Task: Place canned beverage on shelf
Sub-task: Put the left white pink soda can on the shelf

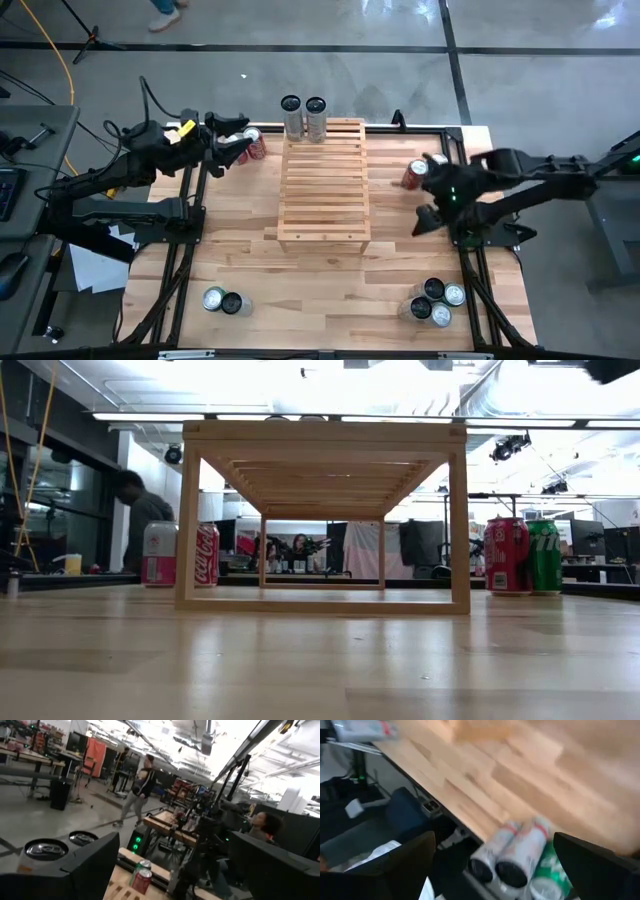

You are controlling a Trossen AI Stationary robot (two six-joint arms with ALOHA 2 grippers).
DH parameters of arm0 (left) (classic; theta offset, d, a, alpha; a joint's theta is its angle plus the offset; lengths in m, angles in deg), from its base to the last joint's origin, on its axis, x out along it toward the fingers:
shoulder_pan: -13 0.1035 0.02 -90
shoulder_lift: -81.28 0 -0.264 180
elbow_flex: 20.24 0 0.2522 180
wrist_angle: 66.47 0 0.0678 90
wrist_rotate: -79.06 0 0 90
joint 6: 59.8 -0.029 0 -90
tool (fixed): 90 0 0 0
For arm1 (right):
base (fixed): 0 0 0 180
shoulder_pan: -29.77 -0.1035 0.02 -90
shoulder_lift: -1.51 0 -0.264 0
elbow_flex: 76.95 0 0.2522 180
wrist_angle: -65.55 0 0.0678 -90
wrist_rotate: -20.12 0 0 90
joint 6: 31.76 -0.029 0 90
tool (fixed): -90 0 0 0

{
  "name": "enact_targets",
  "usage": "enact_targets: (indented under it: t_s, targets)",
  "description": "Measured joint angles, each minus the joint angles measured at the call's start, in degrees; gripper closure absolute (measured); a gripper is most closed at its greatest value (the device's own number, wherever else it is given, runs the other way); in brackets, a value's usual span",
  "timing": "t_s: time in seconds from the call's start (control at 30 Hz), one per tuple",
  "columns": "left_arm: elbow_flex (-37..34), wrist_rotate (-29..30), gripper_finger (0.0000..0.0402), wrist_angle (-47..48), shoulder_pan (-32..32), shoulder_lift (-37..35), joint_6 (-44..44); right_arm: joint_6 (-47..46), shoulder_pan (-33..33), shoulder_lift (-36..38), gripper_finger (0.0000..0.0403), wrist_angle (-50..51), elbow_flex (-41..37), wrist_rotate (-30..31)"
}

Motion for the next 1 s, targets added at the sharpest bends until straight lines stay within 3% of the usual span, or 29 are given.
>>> enact_targets:
  t_s: [0.13,0.27,0.7,0.87,1.0]
  targets:
    - [0.0,0.02,0.0037,2.52,0.01,0.0,0.0,-11.57,-8.3,-0.53,0.0011,-0.42,-1.01,0.8]
    - [0.0,0.02,0.0037,5.93,0.02,0.0,-0.13,-17.6,-12.57,-2.05,0.0011,-0.9,-1.33,0.89]
    - [0.03,-6.24,0.0037,11.51,0.02,-0.02,1.62,-18.01,-13.2,-4.56,0.0011,-6.04,-1.33,2.4]
    - [3.75,-16.9,0.0037,26.96,-0.22,0.22,8.13,-18.0,-13.2,-4.56,0.0011,-6.04,-1.33,3.45]
    - [7.08,-21.2,0.0037,42.67,-2.77,1.49,11.15,-18.03,-13.2,-4.56,0.0011,-6.03,-1.33,6.52]
